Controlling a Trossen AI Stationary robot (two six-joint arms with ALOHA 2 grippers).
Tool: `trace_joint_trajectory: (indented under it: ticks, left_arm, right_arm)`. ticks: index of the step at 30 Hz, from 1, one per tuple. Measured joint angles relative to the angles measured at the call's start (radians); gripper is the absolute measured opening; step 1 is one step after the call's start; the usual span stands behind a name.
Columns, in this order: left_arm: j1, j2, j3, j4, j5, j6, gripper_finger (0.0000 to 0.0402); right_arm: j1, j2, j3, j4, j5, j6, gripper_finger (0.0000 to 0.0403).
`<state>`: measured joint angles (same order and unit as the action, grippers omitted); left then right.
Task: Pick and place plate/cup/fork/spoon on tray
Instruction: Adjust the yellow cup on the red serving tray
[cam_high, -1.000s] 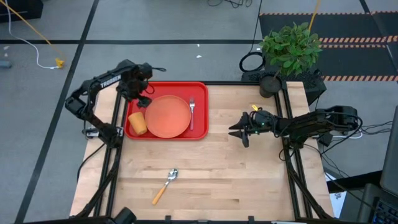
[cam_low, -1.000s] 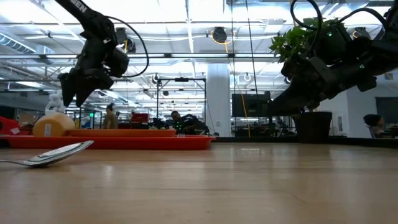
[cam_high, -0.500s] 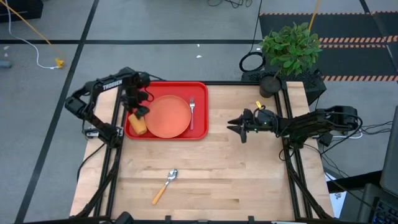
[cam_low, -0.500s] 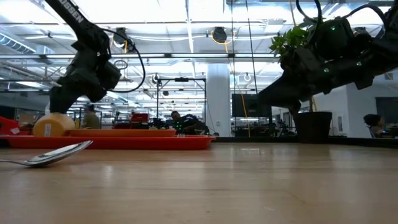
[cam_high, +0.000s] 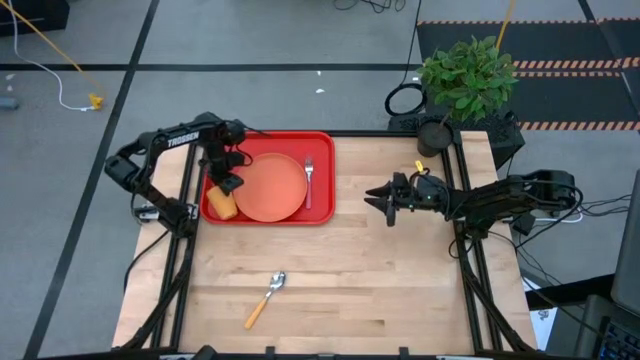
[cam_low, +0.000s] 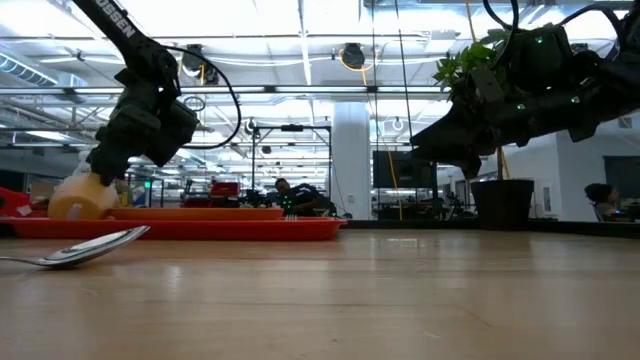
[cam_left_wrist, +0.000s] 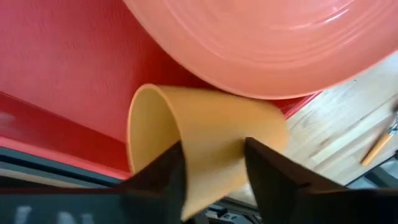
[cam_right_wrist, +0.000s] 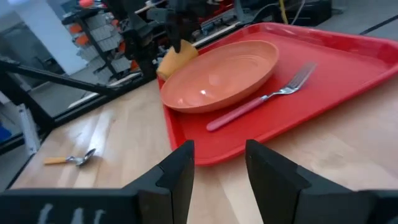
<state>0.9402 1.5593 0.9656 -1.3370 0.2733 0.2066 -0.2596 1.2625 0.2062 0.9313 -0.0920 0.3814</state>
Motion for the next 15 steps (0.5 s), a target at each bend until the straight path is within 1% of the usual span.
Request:
trace_joint_trajectory:
  ticks: [5, 6, 7, 9, 11, 15]
  left_arm:
    - [-0.022, 0.0, 0.016, -0.007, -0.004, 0.0, 0.0037]
    - [-0.027, 0.0, 0.023, -0.017, -0.004, -0.005, 0.002]
    - [-0.032, 0.0, 0.031, -0.023, -0.008, -0.01, 0.0014]
    - [-0.046, -0.001, 0.054, -0.024, -0.035, -0.031, 0.0016]
    - [-0.066, -0.007, 0.08, -0.028, -0.079, -0.047, 0.0018]
    - [-0.106, -0.036, 0.161, -0.019, -0.173, -0.09, 0.0008]
  right_arm:
    - [0.013, 0.0, 0.0, 0.0, 0.019, 0.0, 0.0137]
    - [0.016, 0.0, 0.0, 0.0, 0.019, 0.0, 0.0137]
    - [0.019, 0.0, 0.0, 0.0, 0.019, -0.001, 0.0137]
    - [0.02, 0.0, 0.0, -0.001, 0.018, -0.001, 0.0137]
    - [0.02, 0.0, 0.0, -0.001, 0.019, -0.001, 0.0137]
    - [0.02, 0.0, 0.0, -0.001, 0.019, -0.008, 0.0137]
